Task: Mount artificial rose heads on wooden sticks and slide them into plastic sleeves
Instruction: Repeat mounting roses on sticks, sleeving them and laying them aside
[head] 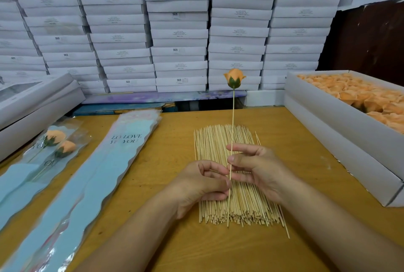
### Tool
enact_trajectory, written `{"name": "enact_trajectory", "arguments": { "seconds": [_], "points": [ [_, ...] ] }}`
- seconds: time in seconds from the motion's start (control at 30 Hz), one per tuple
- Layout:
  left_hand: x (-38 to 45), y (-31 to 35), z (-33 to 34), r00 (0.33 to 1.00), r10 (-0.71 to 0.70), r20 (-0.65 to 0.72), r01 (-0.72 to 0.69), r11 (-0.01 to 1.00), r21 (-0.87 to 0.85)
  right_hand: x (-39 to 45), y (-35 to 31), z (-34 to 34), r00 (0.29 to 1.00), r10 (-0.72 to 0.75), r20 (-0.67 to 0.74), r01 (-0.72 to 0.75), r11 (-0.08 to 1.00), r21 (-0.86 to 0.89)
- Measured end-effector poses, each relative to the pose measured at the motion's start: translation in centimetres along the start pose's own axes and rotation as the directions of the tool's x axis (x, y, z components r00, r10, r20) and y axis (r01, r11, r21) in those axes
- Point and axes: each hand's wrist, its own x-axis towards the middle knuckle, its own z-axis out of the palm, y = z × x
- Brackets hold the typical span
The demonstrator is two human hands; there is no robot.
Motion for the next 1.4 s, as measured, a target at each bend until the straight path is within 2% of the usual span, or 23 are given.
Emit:
{"name": "enact_trajectory", "arguments": {
  "seconds": [0.33,0.4,0.43,0.5,0.57,0.67,0.7,0.77,0.83,0.9,1.0,1.27,1.4],
  "points": [
    [-0.2,0.1,0.2,1.0,0.012,-0.003,-0.012,1.0,0.02,0.0,-0.2,-0.3,0.998,-0.018,0.052,0.02,0.999,-0.029],
    [0.0,0.6,-0.2,0.997,0.032,-0.064,-0.027,0.996,0.08,0.0,-0.3,-0.4,0.997,-0.023,0.068,0.025,1.0,-0.018],
    [0.2,1.1,-0.6,0.989,0.053,-0.14,-0.036,0.993,0.117,0.1,-0.3,-0.4,0.997,-0.024,0.074,0.025,1.0,-0.013],
    [0.6,2.1,-2.5,0.928,0.123,-0.353,-0.037,0.97,0.239,0.1,-0.4,-0.5,0.996,-0.022,0.082,0.022,1.0,0.0],
    [1.1,3.1,-5.3,0.809,0.252,-0.531,-0.009,0.908,0.418,0.2,-0.5,-0.7,0.996,-0.021,0.084,0.021,1.0,0.008],
    [1.3,4.3,-10.1,0.634,0.43,-0.643,0.067,0.798,0.599,0.3,-0.5,-0.8,0.997,-0.02,0.08,0.02,1.0,0.006],
    [1.3,4.6,-11.7,0.595,0.457,-0.662,0.122,0.762,0.636,0.3,-0.5,-0.8,0.997,-0.019,0.077,0.019,1.0,0.007],
    [1.1,5.1,-14.8,0.561,0.446,-0.697,0.253,0.71,0.657,0.3,-0.4,-0.8,0.997,-0.018,0.074,0.017,1.0,0.007],
    [0.7,4.9,-17.3,0.556,0.39,-0.734,0.411,0.638,0.651,0.3,-0.5,-0.8,0.997,-0.019,0.075,0.019,1.0,0.007],
    [0.3,4.2,-19.5,0.561,0.337,-0.756,0.512,0.577,0.636,0.3,-0.5,-0.8,0.997,-0.022,0.076,0.022,1.0,0.011],
    [0.0,3.4,-21.5,0.569,0.275,-0.775,0.543,0.582,0.605,0.3,-0.6,-0.8,0.996,-0.026,0.081,0.025,1.0,0.015],
    [-0.3,3.8,-22.0,0.574,0.241,-0.783,0.616,0.504,0.606,0.3,-0.6,-0.9,0.997,-0.029,0.074,0.028,1.0,0.013],
    [-0.2,3.8,-21.9,0.575,0.233,-0.784,0.603,0.527,0.599,0.4,-0.6,-0.9,0.997,-0.026,0.074,0.025,1.0,0.013]
  ]
}}
